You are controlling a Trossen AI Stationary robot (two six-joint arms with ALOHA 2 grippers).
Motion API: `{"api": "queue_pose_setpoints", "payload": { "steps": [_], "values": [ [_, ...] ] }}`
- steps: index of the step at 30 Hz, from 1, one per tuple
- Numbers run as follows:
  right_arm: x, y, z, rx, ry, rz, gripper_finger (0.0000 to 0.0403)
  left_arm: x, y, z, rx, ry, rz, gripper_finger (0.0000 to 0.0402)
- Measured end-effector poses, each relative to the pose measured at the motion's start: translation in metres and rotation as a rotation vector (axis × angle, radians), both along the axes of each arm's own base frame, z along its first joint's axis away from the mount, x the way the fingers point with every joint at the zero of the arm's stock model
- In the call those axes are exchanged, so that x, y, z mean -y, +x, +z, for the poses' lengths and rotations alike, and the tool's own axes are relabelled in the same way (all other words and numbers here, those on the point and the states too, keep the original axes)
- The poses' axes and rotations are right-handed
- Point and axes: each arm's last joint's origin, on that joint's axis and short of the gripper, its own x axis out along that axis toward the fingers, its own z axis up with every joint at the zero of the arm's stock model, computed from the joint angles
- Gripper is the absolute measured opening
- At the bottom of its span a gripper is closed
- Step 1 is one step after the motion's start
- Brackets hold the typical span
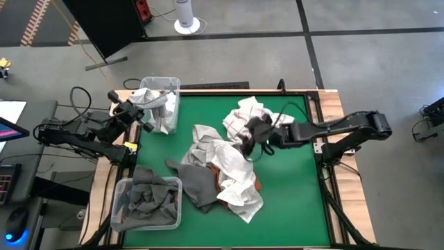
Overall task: Sort towels by color in basket
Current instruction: Put the dark white towel into the top transparent bin
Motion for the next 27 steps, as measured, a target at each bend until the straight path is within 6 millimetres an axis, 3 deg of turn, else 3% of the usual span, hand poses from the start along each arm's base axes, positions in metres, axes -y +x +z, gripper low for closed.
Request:
{"api": "queue_pose_setpoints", "payload": {
  "steps": [8, 14, 21, 27],
  "values": [
    [-0.019, -0.018, -0.028, 0.037, -0.043, 0.043, 0.0270, -0.007, 0.003, 0.007, -0.047, 0.050, 0.194, 0.0013],
    [-0.039, -0.014, -0.018, 0.126, -0.096, 0.157, 0.0270, -0.025, 0.021, 0.000, -0.053, 0.026, 0.235, 0.0010],
    [-0.060, -0.016, -0.014, 0.166, -0.094, 0.234, 0.0270, -0.062, 0.045, -0.029, -0.180, -0.097, 0.253, 0.0007],
    [-0.076, -0.020, -0.014, 0.181, -0.066, 0.282, 0.0270, -0.098, 0.046, -0.055, -0.288, -0.281, 0.306, 0.0007]
  ]
}}
